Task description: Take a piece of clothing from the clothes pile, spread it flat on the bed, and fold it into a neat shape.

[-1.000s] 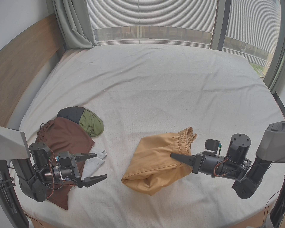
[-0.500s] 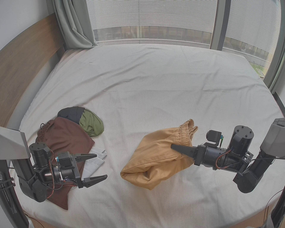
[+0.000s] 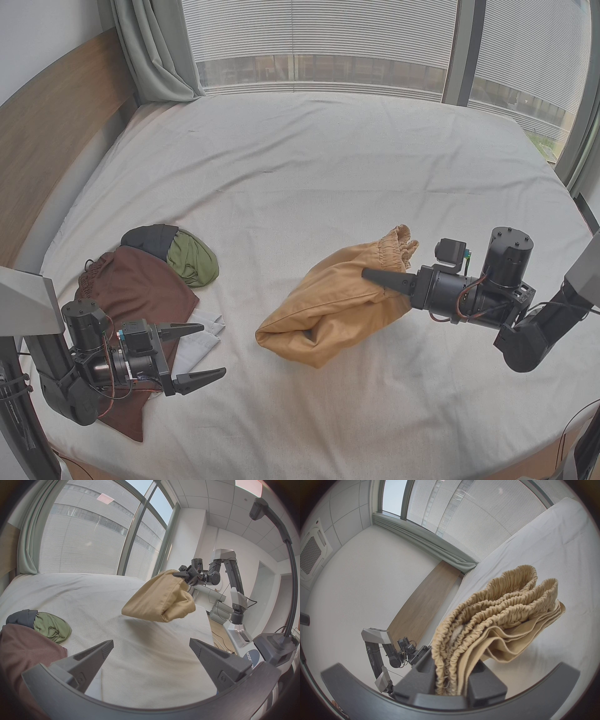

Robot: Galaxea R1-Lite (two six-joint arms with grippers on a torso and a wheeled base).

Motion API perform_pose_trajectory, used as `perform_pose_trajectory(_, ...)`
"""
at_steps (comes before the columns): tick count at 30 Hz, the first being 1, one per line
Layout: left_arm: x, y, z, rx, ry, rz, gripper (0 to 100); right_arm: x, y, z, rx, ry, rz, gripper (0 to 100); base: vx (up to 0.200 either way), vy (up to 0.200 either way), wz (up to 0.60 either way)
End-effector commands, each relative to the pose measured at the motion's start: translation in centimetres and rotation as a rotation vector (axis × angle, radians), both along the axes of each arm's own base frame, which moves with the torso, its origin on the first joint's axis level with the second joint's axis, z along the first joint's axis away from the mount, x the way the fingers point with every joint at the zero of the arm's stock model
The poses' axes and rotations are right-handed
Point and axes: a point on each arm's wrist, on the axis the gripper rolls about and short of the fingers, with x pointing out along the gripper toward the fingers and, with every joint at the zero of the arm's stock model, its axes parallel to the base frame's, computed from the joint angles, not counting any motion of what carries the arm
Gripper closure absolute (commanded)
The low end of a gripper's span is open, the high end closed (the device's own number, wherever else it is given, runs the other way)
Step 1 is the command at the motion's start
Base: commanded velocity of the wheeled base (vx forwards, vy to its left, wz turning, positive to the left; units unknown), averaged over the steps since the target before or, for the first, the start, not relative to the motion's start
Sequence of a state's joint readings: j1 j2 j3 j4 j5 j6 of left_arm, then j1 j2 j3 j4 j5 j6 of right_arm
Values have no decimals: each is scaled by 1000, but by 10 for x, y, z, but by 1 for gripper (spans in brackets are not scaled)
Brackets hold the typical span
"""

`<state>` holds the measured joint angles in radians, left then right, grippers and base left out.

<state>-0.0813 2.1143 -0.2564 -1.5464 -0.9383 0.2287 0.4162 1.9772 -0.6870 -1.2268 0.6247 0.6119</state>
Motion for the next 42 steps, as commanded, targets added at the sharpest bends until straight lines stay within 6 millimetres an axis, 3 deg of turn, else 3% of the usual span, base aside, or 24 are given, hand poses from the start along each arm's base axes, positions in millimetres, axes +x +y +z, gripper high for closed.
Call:
perform_pose_trajectory(1,0,0,-1,0,2,0,0,13,-2,13,12,-27,-19,100,0,0,0)
perform_pose_trajectory(8,1,1,0,0,-3,4,0,24,-5,22,7,-19,-35,100,0,0,0)
perform_pose_trajectory(15,0,1,-2,0,6,4,0,32,-9,13,-2,4,-44,100,0,0,0)
perform_pose_trajectory(24,2,2,-4,1,12,9,0,58,-6,7,-5,16,-58,100,0,0,0)
perform_pose_trajectory(42,3,1,-8,1,29,8,0,91,2,29,1,0,-68,100,0,0,0)
